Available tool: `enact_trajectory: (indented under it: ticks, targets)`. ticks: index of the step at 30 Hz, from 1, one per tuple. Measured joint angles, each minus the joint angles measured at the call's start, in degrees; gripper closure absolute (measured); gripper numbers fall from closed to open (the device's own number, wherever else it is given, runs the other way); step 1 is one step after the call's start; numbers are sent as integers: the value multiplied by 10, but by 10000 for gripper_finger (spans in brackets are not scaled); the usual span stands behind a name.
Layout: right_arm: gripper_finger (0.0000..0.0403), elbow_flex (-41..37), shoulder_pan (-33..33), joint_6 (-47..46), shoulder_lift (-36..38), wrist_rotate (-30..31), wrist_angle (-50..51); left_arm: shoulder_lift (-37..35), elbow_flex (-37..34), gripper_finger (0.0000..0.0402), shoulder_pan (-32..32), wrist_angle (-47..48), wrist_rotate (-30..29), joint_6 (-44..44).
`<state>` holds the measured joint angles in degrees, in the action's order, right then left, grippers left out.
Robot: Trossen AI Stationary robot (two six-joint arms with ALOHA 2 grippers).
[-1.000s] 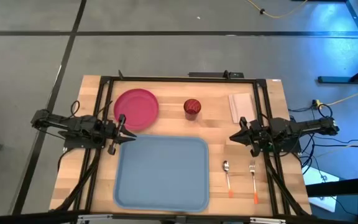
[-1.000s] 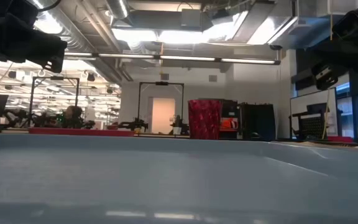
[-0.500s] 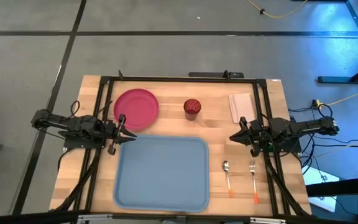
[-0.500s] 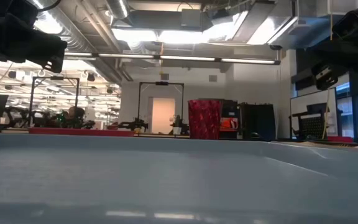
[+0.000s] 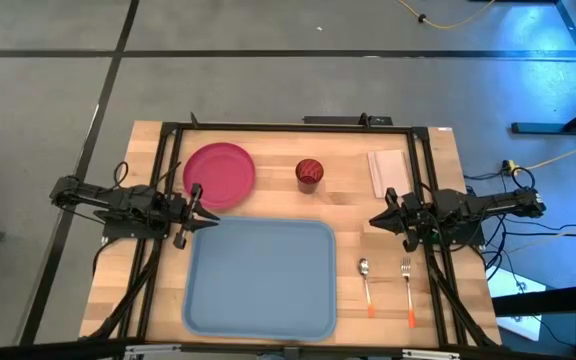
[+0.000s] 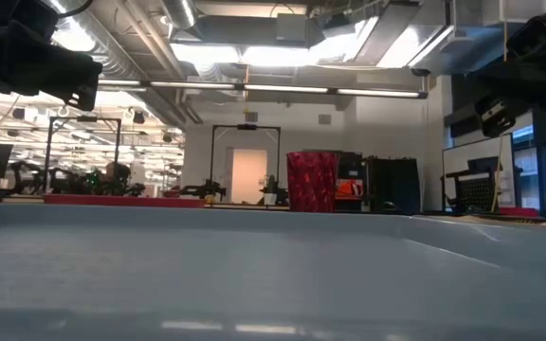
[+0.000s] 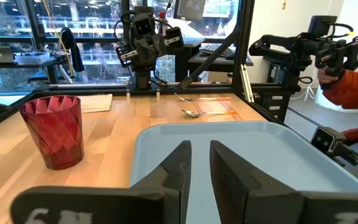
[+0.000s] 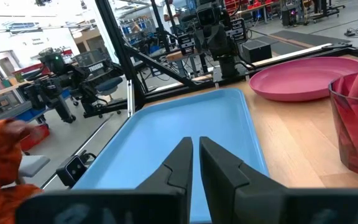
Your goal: Pick and place plate/cup/fork/spoon on tray
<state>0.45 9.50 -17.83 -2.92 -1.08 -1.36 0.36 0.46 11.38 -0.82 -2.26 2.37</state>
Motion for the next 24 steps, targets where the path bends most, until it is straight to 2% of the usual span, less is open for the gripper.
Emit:
enact_trajectory:
  ticks: [13, 17, 21, 24]
  targets:
    - [368, 0, 4, 3, 0, -5, -4, 0, 0, 349, 0, -9, -1, -2]
    - [368, 0, 5, 17, 0, 0, -4, 0, 0, 349, 0, -84, 0, 8]
    - [368, 0, 5, 33, 0, 1, -6, 0, 0, 349, 0, -231, 8, -60]
    - [368, 0, 5, 34, 0, 10, -9, 0, 0, 349, 0, -339, 31, -73]
